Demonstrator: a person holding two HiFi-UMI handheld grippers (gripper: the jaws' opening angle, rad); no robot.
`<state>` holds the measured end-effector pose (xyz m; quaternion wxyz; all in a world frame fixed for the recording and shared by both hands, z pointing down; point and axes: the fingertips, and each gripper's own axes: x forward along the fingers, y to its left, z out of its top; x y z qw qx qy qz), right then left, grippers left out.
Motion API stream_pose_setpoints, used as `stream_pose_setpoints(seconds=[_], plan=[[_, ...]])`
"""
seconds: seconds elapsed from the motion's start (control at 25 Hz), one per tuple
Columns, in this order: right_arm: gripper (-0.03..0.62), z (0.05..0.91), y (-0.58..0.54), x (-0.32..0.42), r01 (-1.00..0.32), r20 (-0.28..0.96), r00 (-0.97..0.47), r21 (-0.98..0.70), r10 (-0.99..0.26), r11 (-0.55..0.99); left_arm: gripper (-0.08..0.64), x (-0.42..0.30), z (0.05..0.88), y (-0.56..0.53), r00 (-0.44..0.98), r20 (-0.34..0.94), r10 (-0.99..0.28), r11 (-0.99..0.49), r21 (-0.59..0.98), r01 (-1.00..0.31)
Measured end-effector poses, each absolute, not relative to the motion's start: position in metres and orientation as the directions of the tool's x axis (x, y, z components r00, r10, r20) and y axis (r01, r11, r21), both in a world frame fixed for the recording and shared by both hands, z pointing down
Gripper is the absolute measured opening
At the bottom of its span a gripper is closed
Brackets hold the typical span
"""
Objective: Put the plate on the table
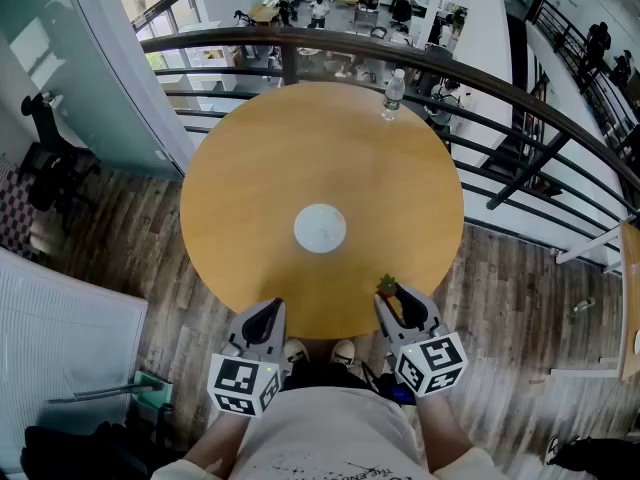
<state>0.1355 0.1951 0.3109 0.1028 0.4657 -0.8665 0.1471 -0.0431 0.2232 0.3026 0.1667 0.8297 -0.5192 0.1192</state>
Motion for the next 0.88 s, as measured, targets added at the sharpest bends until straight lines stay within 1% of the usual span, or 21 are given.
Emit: stream_pose_setpoints(seconds=[0.48,0.72,0.88], plan=[[0.147,0.309,0.182,0.143,-0.824,0.307,-0.565,-0.162,-0.766,0.543,0.025,-0.035,0.298,0.211,0.410,0.366,-0.835,-0.387,0.138,-0.911],[0.147,0.310,0.176,0.145,-0.787,0.282,-0.616,-0.194,-0.735,0.585,0.025,-0.028,0.301,0.207,0.369,0.370,-0.853,-0.348,0.124,-0.929],[0.147,0.312,0.170,0.140,-0.770,0.290,-0.637,-0.203,-0.714,0.605,0.025,-0.032,0.300,0.205,0.343,0.373,-0.862,-0.320,0.125,-0.939]])
